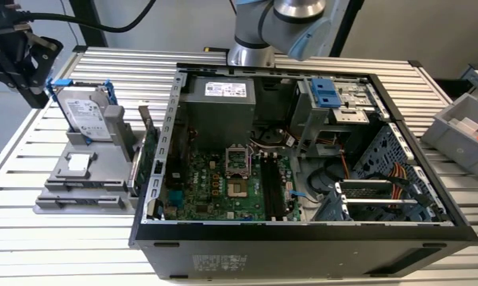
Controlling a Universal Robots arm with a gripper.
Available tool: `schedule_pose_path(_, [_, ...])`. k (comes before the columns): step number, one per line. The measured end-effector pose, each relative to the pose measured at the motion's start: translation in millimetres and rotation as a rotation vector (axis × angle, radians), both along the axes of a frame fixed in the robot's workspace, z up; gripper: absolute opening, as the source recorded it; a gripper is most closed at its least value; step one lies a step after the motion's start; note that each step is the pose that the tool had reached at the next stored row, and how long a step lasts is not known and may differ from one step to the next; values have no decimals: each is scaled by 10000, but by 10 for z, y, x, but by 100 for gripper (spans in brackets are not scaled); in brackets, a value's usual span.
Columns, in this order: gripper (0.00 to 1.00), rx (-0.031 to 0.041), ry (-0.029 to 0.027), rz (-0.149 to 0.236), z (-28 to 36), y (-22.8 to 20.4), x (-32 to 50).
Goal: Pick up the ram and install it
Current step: 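Reach for the ram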
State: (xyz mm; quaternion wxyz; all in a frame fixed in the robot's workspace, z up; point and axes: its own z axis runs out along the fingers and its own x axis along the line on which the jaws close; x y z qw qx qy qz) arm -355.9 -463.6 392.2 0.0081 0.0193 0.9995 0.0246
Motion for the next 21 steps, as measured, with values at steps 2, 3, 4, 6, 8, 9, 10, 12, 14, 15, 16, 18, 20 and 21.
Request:
schedule_pose_path(2, [0,0,0,0,-1,-34,0])
schedule_pose_path(3, [0,0,0,0,-2,-54,0])
schedule_pose_path(4, [0,0,0,0,-2,-71,0])
schedule_pose_path(6, [0,0,0,0,-4,-102,0])
schedule_pose_path(8, [0,0,0,0,-4,-131,0])
schedule_pose_path(9, [0,0,0,0,-5,-146,0])
schedule_pose_path(10, [0,0,-1,0,-5,-165,0])
schedule_pose_path(12, [0,0,0,0,-5,-201,0])
schedule_pose_path(14, [0,0,0,0,-5,-230,0])
schedule_pose_path(15, [0,0,0,-1,-5,-243,0])
schedule_pose_path(16, [0,0,0,0,-5,-253,0])
schedule_pose_path(18, [0,0,0,-1,-5,-258,0])
schedule_pose_path(20, [0,1,14,0,-6,-260,0])
schedule_pose_path(21, [0,0,31,0,-5,-260,0])
